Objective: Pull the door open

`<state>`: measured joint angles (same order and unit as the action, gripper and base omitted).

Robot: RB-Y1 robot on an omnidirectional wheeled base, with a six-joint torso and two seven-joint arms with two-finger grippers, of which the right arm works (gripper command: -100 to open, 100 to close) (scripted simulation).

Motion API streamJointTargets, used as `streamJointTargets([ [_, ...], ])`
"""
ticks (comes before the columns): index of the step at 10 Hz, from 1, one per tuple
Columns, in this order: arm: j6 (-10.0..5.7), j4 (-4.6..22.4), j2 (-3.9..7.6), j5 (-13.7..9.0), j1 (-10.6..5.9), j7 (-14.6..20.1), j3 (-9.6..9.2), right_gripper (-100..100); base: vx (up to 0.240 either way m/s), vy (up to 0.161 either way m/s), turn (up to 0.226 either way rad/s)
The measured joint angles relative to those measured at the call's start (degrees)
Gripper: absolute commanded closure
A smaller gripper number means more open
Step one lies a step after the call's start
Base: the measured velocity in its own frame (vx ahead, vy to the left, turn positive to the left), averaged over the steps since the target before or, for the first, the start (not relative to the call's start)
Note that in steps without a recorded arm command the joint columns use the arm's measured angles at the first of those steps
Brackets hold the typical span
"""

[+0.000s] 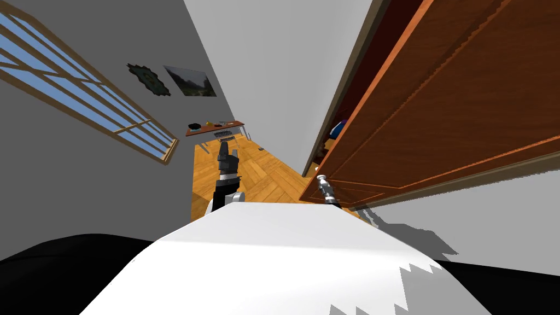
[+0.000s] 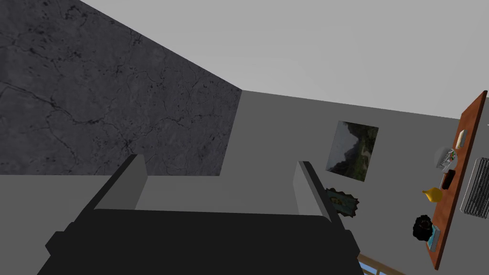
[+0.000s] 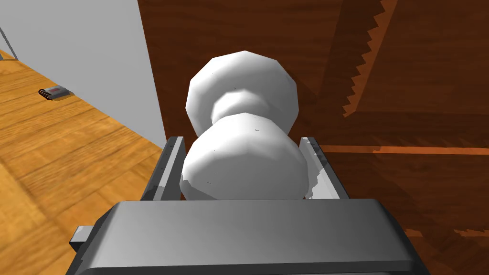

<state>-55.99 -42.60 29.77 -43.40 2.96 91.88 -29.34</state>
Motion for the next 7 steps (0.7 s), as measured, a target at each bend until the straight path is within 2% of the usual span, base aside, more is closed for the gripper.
streamJointTargets([
  [3, -2.38, -0.4, 2.08, 1.0, 1.43, 2.4, -2.73, 100, -0.203, -0.055, 0.103],
  [5, -3.97, 0.1, 3.1, 1.6, 1.69, 4.0, -4.36, 100, -0.212, -0.044, 0.084],
  [6, -4.62, 0.0, 3.72, 1.8, 2.05, 4.7, -5.08, 100, -0.092, -0.024, 0.018],
  [7, -4.66, 0.0, 3.69, 1.9, 2.23, 4.8, -5.31, 100, -0.143, -0.041, 0.13],
])
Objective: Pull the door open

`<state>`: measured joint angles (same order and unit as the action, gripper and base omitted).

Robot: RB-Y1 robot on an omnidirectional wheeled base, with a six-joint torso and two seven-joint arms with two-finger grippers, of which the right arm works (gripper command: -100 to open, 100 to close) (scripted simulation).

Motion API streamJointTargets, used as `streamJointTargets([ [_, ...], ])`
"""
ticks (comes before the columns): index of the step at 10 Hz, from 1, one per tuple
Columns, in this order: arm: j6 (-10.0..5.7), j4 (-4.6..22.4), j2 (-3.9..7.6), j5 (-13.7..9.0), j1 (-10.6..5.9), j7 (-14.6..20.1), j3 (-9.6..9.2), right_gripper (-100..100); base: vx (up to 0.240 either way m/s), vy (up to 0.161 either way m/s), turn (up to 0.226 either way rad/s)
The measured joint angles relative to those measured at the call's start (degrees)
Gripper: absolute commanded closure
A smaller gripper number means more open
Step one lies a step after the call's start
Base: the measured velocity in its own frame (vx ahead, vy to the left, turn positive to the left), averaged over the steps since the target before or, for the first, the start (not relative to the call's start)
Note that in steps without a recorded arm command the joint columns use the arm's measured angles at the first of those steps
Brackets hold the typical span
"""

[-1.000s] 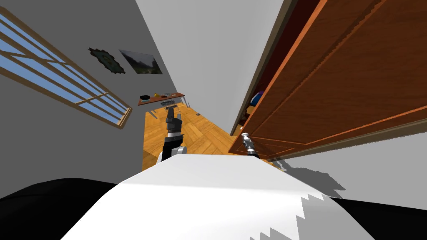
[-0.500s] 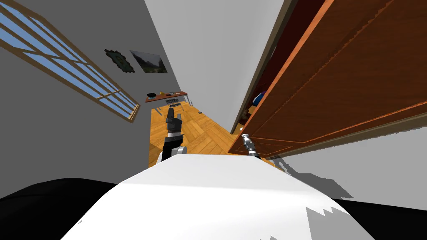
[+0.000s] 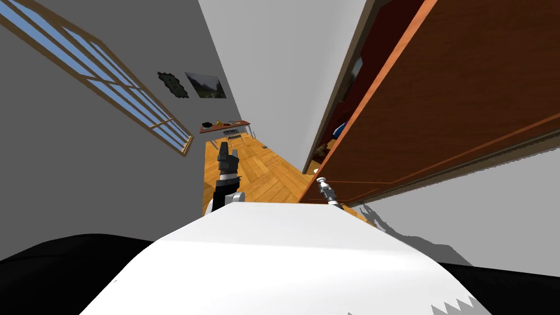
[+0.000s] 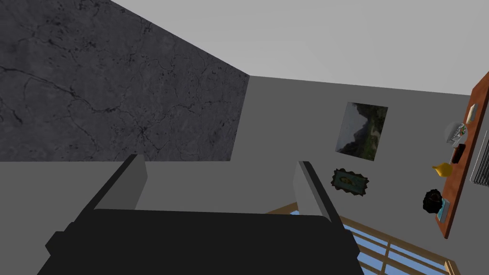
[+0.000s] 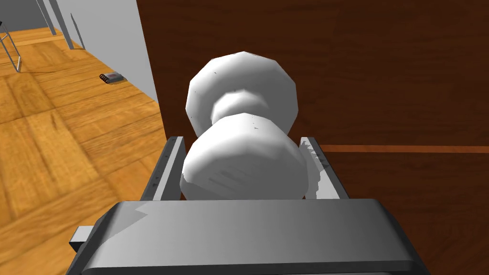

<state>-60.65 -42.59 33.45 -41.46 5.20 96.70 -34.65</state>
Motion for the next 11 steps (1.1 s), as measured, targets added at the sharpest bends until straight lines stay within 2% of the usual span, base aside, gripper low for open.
streamJointTargets([
  [2, -1.35, 0.7, 0.6, 0.3, 0.33, 0.9, -0.72, 100, -0.184, -0.052, 0.13],
  [4, -2.46, 0.1, 1.55, 0.5, 1.28, 1.4, -1.37, 100, -0.179, -0.074, 0.126],
  [6, -4.17, 1.5, 1.61, 1.0, 1.47, 2.6, -2.51, 100, -0.16, -0.056, 0.142],
  [8, -5.87, 1.8, 2.56, 1.3, 2.14, 3.7, -3.33, 100, -0.213, -0.066, 0.122],
  [10, -7.68, 2.9, 2.86, 1.8, 2.37, 4.7, -4.27, 100, -0.132, -0.044, 0.062],
  [11, -7.78, 3.0, 2.79, 1.9, 2.51, 4.8, -4.47, 100, -0.134, -0.038, 0.162],
])
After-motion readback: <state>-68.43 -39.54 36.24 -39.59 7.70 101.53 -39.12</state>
